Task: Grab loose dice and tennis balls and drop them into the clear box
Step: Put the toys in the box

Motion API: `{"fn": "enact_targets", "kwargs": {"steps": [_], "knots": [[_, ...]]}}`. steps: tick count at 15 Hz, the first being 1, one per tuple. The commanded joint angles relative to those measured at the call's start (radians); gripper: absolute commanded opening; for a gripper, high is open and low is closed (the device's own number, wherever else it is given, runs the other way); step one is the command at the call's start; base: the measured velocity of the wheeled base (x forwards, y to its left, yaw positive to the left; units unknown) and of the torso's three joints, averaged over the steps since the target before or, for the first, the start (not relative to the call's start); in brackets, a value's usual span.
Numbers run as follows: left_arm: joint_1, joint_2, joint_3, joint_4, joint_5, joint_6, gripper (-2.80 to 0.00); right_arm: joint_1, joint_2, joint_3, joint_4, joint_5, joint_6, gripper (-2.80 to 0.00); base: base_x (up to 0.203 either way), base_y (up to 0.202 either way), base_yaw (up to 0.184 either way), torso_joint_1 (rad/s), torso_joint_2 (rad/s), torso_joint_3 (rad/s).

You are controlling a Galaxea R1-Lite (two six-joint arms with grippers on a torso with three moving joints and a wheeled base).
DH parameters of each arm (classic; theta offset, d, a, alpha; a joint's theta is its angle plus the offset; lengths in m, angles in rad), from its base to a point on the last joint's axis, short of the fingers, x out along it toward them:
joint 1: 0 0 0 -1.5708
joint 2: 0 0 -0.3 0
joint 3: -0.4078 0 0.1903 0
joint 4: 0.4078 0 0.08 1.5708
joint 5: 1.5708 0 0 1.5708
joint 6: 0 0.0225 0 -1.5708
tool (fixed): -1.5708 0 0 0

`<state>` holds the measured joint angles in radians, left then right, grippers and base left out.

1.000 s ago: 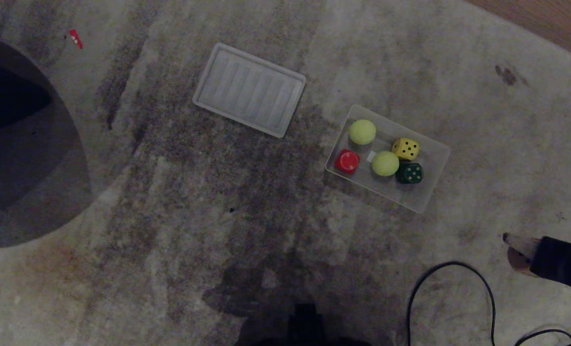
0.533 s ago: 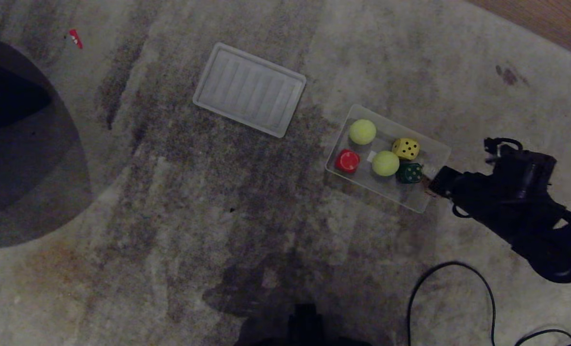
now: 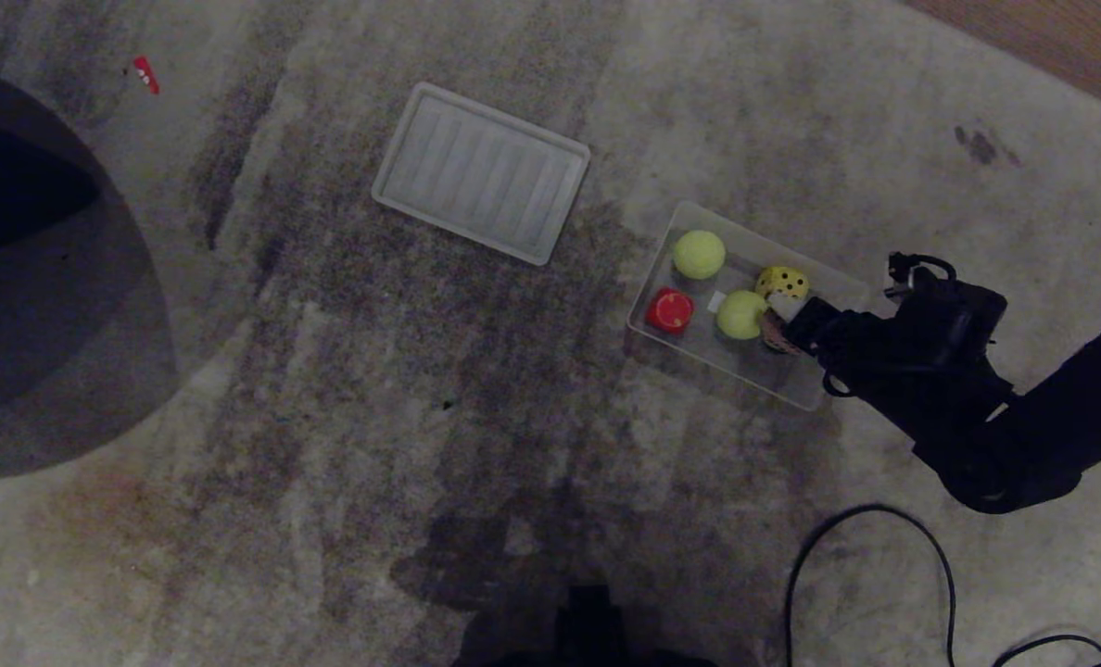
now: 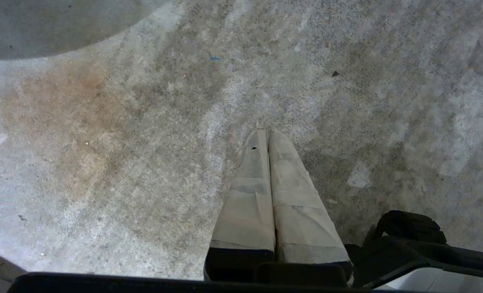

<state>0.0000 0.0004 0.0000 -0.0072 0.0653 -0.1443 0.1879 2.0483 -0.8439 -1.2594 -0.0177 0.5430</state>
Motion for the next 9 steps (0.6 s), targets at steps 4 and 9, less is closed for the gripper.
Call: {"fn": "enact_targets", "kwargs": {"steps": [4,9], "knots": [[0.0,0.0,0.002,0.0,0.001,-0.001,-2.8,0.002,0.044,-0.063,-0.017,0.001,0.021,-0.67,0.0,0.0,0.0,0.0,0.0,0.0],[0.0,0.0,0.002,0.0,0.001,-0.001,-2.8,0.001,0.018,-0.068,-0.026,0.058,0.068,0.0,0.0,0.0,0.0,0.0,0.0,0.0]]}}
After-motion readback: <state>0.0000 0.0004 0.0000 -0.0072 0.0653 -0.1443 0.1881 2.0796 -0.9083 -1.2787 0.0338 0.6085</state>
